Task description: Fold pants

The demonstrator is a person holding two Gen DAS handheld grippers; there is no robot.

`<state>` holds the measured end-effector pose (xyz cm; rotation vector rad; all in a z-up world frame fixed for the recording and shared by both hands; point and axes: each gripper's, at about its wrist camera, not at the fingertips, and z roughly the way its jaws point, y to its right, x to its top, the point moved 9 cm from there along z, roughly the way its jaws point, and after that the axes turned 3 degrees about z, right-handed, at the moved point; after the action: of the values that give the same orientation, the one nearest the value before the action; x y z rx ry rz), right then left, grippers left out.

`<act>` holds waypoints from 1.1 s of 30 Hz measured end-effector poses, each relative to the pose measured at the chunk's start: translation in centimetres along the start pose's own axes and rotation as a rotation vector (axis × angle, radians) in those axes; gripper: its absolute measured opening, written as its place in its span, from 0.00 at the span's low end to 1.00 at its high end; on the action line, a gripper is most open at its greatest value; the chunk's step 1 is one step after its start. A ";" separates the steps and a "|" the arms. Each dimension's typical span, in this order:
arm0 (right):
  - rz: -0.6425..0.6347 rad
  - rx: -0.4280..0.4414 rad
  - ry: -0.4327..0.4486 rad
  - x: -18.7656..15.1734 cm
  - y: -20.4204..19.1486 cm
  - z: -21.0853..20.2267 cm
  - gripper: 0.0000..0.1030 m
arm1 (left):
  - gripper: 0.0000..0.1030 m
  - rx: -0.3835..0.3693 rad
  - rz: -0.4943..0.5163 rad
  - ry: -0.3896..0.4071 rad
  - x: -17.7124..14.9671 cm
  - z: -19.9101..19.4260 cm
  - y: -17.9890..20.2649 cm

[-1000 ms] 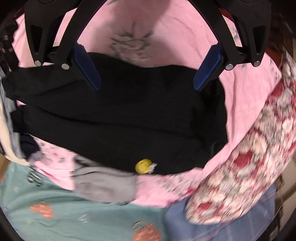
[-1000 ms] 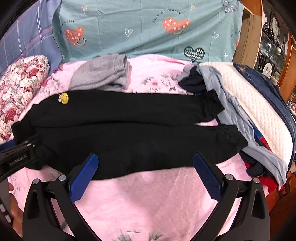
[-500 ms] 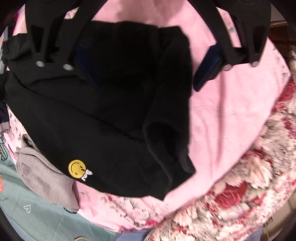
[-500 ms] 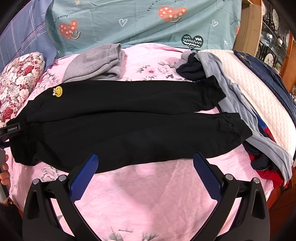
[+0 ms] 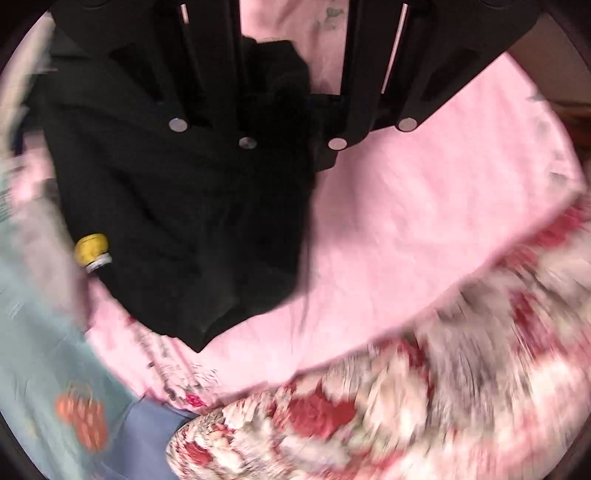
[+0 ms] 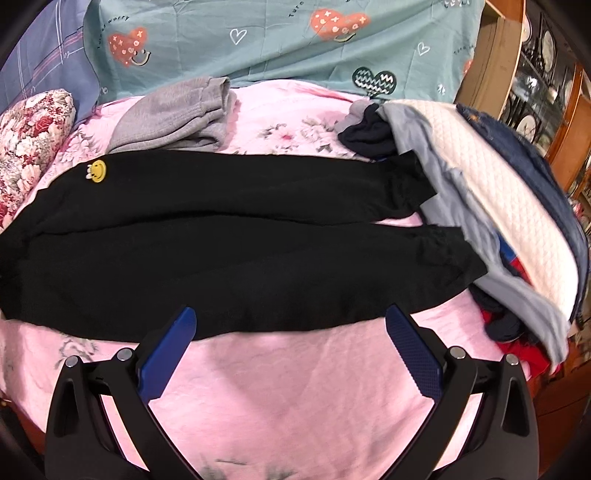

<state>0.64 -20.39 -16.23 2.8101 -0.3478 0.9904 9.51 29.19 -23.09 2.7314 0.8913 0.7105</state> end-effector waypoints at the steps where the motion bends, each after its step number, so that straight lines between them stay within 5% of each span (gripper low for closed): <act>1: 0.009 0.032 -0.026 0.2 0.8 0.2 0.99 | 0.08 -0.035 -0.007 -0.026 0.0 0.2 -0.3; 9: 0.318 0.023 -0.272 -0.8 14.4 5.4 0.99 | 0.08 0.013 0.070 -0.029 -0.3 1.9 0.1; 16: 0.503 0.116 -0.322 -1.7 19.7 10.5 0.99 | 0.08 0.021 0.077 -0.024 -0.1 1.7 0.2; 17: 0.519 0.126 -0.327 -1.8 19.8 11.1 0.95 | 0.08 0.024 0.075 -0.024 -0.1 1.8 0.2; 18: 0.541 0.142 -0.336 -2.0 19.8 11.8 0.72 | 0.08 0.024 0.069 -0.025 0.1 1.9 0.2; 19: 0.567 0.166 -0.350 -2.3 19.7 12.5 0.28 | 0.08 0.023 0.056 -0.026 0.1 1.8 0.0; 20: 0.587 0.178 -0.352 -2.4 19.5 12.9 0.11 | 0.08 0.018 0.033 -0.029 0.2 1.9 -0.3; 21: 0.585 0.170 -0.339 -2.2 19.4 12.9 0.05 | 0.08 0.016 0.009 -0.033 0.3 2.0 -0.6; 25: 0.577 0.154 -0.305 -1.0 19.0 11.7 0.04 | 0.08 0.002 -0.064 -0.040 0.2 1.7 -2.0; 33: 0.522 0.160 -0.244 -0.4 18.9 4.9 0.03 | 0.08 0.043 -0.007 0.047 0.7 -3.6 -3.7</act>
<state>-1.73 -39.48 -19.20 3.0610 -1.1232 0.7735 6.32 32.65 -20.81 2.7579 0.9367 0.7660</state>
